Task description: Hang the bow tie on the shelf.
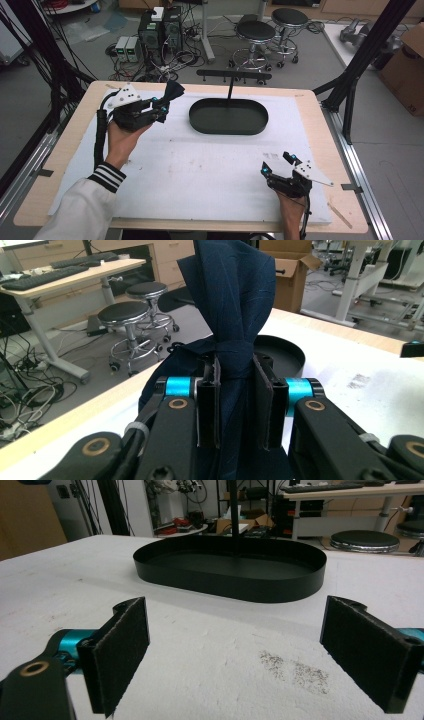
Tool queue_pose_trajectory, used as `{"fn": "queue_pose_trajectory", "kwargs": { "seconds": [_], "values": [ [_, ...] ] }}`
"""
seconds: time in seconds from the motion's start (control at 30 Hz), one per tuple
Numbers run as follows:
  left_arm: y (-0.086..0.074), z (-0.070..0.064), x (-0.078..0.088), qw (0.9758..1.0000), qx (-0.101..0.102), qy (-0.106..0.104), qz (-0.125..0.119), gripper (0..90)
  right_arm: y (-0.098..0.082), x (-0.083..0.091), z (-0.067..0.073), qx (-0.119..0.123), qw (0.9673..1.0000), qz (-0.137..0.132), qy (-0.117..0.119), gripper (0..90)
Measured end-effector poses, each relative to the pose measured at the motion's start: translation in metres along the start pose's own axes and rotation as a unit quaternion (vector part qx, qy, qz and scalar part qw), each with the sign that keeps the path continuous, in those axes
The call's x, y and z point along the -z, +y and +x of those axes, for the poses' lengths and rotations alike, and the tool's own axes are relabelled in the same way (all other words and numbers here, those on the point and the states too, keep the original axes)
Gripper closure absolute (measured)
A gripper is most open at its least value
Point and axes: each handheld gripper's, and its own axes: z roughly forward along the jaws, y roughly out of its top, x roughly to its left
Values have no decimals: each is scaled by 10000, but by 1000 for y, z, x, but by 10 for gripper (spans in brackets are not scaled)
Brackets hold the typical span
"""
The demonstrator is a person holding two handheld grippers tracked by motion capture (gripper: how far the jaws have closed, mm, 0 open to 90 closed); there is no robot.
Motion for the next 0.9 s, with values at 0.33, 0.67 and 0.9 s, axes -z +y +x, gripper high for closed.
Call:
{"fn": "queue_pose_trajectory", "kwargs": {
  "seconds": [0.33, 0.67, 0.9],
  "values": [
    [19, 6, -23, 10000, -41, 33, -68, 749, 0, 0, 0, -6, 10000, 7, 0, 113],
    [31, 8, -49, 9999, 63, -60, -87, 749, 0, 0, -1, -22, 10000, -21, -1, 114],
    [37, 9, -60, 9997, 174, -102, -137, 749, 0, 0, -1, -56, 10000, -15, -6, 113]
  ]
}}
